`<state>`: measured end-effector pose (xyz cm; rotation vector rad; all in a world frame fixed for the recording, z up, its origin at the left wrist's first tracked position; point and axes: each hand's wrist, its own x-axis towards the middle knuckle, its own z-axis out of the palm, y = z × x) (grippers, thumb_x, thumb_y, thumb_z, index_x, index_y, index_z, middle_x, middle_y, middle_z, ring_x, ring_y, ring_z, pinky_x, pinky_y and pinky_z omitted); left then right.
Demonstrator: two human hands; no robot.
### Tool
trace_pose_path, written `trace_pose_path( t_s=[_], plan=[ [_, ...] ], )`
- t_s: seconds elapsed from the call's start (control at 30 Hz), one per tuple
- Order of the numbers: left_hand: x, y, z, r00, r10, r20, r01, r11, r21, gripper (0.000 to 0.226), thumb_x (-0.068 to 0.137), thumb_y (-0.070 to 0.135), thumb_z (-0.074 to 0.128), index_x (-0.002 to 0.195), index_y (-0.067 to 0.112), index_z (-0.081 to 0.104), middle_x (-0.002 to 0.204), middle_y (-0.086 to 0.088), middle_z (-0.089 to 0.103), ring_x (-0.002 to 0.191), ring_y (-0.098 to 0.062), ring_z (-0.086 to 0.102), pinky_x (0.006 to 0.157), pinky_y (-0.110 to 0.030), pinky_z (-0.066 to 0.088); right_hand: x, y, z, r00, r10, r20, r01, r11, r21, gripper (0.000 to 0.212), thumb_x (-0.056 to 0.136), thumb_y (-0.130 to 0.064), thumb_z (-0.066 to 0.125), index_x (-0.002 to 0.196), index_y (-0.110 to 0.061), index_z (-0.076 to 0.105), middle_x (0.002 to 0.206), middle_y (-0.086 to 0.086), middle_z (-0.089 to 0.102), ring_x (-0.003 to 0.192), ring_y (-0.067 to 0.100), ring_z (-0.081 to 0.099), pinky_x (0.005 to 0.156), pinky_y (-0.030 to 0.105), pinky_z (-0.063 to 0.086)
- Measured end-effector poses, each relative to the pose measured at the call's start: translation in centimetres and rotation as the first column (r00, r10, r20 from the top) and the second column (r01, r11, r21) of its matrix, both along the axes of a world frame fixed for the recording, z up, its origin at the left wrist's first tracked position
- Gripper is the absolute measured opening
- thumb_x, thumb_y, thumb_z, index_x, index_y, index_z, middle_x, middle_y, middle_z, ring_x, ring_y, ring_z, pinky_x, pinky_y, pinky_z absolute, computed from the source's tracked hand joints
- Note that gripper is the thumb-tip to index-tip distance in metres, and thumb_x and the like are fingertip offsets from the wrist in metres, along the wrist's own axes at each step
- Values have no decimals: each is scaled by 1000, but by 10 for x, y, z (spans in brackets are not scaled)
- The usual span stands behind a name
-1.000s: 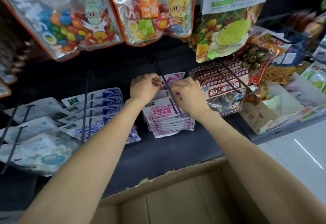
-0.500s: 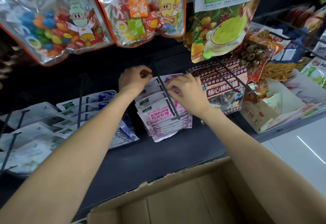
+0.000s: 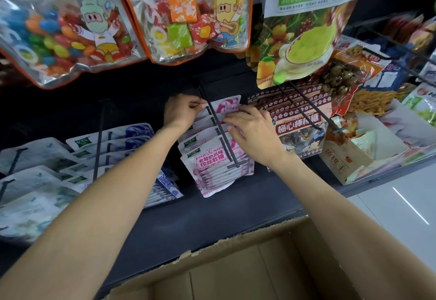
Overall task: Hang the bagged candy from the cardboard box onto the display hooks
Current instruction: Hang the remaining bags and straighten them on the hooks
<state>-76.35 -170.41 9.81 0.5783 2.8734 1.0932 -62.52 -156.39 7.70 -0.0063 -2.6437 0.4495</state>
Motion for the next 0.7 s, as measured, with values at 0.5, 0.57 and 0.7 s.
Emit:
trace_pose_path(
  t_s=[0.5, 0.57, 0.7],
  plan=[
    [10, 1, 5, 997, 20, 73, -21, 1000, 16, 14, 91, 21, 63, 102, 19, 72, 106, 5, 70, 103, -9, 62, 80, -16, 41, 14, 13, 5, 998, 54, 22, -53, 997, -56, 34, 93, -24, 47, 119, -12, 66, 123, 2, 64, 125, 24, 50, 104, 40, 33],
    [18, 0, 15, 998, 12, 64, -6, 996, -93, 22, 95, 23, 55, 114, 20, 67, 116, 3, 67, 108, -13, 61, 87, -20, 44, 31, 19, 9, 997, 73, -21, -74, 993, -87, 31, 94, -17, 49, 120, -10, 64, 122, 5, 64, 119, 25, 54, 101, 40, 41],
    [53, 5, 47, 974, -43, -224, 16, 992, -122, 28, 97, 23, 46, 121, 23, 61, 120, -1, 64, 108, -22, 60, 91, -34, 47, 78, 43, 33, 979, 16, -205, -25, 999, -43, 28, 93, -11, 48, 113, -11, 67, 106, 2, 69, 96, 19, 62, 80, 29, 49]
  ],
)
